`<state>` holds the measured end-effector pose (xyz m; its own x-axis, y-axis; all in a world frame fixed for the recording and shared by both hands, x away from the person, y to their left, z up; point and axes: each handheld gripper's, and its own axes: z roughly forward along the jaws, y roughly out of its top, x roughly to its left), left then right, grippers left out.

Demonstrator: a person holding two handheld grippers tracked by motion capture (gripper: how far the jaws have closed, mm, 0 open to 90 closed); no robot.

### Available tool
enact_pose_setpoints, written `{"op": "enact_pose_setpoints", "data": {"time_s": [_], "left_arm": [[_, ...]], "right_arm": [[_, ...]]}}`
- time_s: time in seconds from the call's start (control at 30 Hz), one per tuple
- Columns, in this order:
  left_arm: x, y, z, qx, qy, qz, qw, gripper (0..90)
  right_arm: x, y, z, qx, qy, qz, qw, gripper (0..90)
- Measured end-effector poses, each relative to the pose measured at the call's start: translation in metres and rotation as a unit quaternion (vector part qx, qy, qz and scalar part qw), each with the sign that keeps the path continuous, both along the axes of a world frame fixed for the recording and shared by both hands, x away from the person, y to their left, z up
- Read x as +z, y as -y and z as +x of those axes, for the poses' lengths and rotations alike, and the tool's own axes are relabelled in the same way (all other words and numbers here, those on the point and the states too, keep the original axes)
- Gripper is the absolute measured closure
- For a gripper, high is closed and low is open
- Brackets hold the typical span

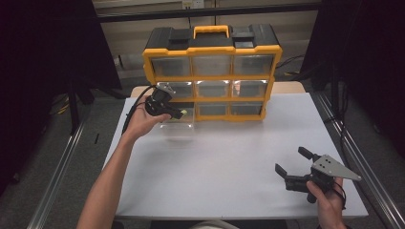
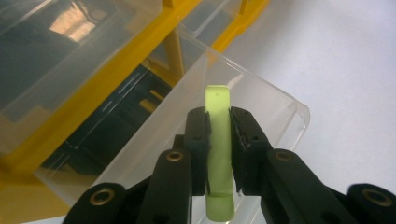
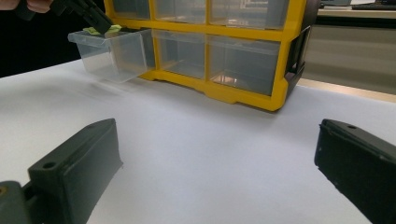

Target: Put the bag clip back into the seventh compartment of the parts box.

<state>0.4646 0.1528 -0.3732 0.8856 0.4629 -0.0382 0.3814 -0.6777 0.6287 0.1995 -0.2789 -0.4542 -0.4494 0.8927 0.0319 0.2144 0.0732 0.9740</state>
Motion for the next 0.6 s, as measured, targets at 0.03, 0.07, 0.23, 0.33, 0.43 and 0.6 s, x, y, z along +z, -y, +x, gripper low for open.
{"op": "enact_pose_setpoints", "data": {"time_s": [0.03, 0.07, 0.23, 0.33, 0.43, 0.6], "left_arm": [[-0.0010, 0.0002, 0.0006, -0.002, 0.001, 0.006, 1.0000, 77.9], [-0.0018, 0.0005, 0.0012, -0.004, 0.001, 0.005, 1.0000, 77.9], [-0.0032, 0.0009, 0.0032, -0.013, -0.001, 0.008, 0.9999, 76.7], [-0.0044, 0.0018, 0.0030, 0.002, -0.002, -0.003, 1.0000, 75.0], [-0.0039, 0.0016, 0.0025, 0.005, -0.003, -0.004, 1.0000, 65.9], [-0.0006, -0.0018, 0.0021, 0.001, 0.009, -0.006, 0.9999, 55.9]], "right_arm": [[0.0000, 0.0000, 0.0000, -0.001, 0.000, 0.000, 1.0000, 0.0], [0.0000, 0.0002, 0.0002, -0.002, 0.001, 0.001, 1.0000, 0.0], [-0.0001, -0.0005, 0.0006, 0.000, -0.001, 0.000, 1.0000, 0.0], [-0.0004, -0.0003, 0.0005, -0.003, 0.000, 0.001, 1.0000, 0.0], [-0.0005, -0.0003, 0.0006, -0.004, 0.000, 0.002, 1.0000, 0.0], [-0.0010, 0.0002, 0.0010, 0.000, -0.001, 0.001, 1.0000, 0.0]]}}
